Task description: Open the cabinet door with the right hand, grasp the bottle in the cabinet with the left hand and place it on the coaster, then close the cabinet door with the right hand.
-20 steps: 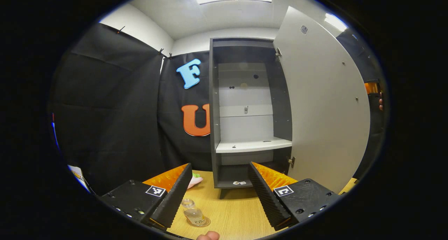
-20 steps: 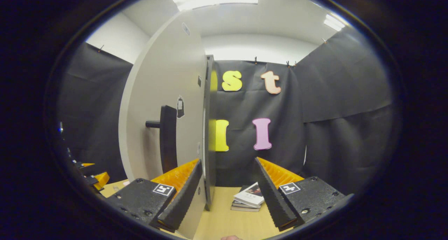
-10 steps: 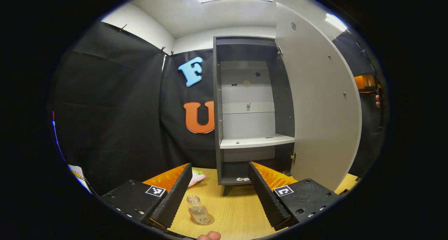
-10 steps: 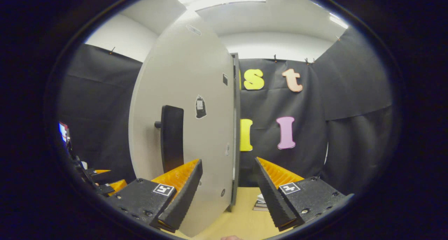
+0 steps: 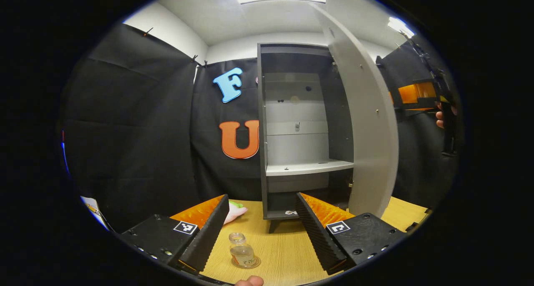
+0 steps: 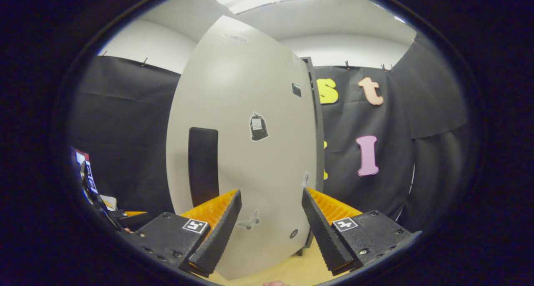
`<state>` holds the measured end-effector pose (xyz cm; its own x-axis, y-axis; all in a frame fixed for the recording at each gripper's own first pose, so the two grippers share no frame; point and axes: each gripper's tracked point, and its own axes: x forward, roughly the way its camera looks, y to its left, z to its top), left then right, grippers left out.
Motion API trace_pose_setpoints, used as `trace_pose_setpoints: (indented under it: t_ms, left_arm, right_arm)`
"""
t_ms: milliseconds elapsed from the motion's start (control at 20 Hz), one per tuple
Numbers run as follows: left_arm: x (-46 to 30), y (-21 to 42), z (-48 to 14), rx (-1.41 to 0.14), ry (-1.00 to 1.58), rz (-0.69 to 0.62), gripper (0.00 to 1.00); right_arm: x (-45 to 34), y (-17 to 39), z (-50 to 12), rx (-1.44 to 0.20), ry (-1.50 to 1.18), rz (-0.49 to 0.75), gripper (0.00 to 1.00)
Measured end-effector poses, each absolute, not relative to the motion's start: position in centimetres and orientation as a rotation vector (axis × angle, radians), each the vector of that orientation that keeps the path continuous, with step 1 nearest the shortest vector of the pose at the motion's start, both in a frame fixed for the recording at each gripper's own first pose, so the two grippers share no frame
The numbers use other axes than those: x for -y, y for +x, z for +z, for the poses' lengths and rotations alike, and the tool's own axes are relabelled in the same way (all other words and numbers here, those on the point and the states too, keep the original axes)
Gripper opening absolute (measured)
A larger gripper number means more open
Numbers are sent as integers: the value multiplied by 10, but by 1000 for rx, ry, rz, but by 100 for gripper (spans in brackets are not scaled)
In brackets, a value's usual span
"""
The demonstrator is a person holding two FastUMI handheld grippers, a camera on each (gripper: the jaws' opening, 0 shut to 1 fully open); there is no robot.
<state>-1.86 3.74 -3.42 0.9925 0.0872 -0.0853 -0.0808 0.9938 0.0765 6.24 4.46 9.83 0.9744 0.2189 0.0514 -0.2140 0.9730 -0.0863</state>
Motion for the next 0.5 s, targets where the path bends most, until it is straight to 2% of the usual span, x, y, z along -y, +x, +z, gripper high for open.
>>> trace_pose_setpoints:
  t_ms: [200, 250, 300, 500]
  left_arm:
    - [-47, -20, -35, -89, 60, 87, 96]
    - [-52, -21, -35, -91, 57, 93, 96]
    - [-55, -22, -36, -92, 52, 100, 96]
    - [-74, -22, -40, -101, 50, 125, 96]
  right_arm:
    - [-84, 92, 95, 56, -81, 285, 94]
    - [-93, 101, 96, 64, -73, 294, 89]
    - [-105, 111, 96, 67, -68, 311, 95]
    - [-151, 157, 103, 99, -75, 336, 95]
